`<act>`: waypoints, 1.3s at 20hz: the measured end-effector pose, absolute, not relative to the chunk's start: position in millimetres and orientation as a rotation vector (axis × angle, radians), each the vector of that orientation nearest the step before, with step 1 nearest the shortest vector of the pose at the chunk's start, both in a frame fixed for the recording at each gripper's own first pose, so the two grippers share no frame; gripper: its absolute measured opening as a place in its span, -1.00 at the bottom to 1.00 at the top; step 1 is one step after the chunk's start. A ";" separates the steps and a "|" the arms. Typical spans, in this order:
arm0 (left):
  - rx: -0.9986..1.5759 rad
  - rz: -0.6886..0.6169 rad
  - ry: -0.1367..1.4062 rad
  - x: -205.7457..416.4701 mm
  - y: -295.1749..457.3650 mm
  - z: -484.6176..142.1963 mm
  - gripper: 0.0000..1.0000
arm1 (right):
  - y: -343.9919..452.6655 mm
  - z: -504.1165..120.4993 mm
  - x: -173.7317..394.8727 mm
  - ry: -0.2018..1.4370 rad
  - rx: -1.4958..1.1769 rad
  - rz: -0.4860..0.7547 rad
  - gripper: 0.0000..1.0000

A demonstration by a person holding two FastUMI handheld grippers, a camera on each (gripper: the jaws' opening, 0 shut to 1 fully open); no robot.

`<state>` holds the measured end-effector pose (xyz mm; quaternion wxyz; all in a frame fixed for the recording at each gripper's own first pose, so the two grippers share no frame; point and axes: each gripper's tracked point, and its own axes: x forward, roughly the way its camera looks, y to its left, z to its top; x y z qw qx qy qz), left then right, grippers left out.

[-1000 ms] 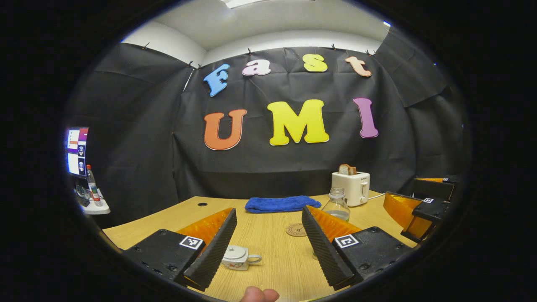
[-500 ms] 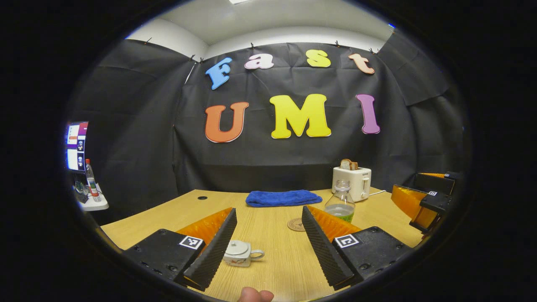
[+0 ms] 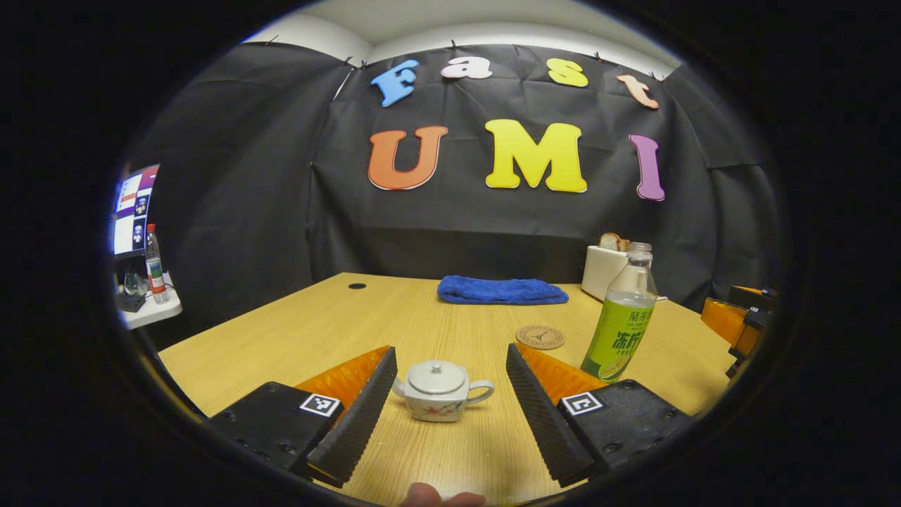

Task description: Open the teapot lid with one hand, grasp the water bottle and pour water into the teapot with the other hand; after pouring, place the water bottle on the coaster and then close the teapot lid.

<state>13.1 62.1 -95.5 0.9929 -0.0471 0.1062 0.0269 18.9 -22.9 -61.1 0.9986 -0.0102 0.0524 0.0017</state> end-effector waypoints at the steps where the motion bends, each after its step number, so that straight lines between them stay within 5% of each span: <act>1: -0.087 0.051 0.221 17.1 62.9 -98.5 0.96 | -24.4 -60.5 19.3 0.102 -0.024 0.000 0.91; 11: -0.037 0.082 0.312 49.9 78.1 -124.3 0.25 | -46.1 -62.2 26.4 0.095 -0.070 -0.043 0.91; 15: -0.035 0.114 0.325 54.1 85.1 -127.3 -0.17 | -46.2 -56.9 28.4 0.083 -0.079 -0.044 0.91; 22: -0.013 0.121 0.326 61.7 81.3 -124.0 -0.86 | 12.1 -57.1 21.4 0.083 -0.060 0.174 0.91; 26: -0.040 0.118 0.289 58.8 84.6 -110.1 -0.92 | 31.7 -60.6 15.7 0.091 -0.049 0.240 0.91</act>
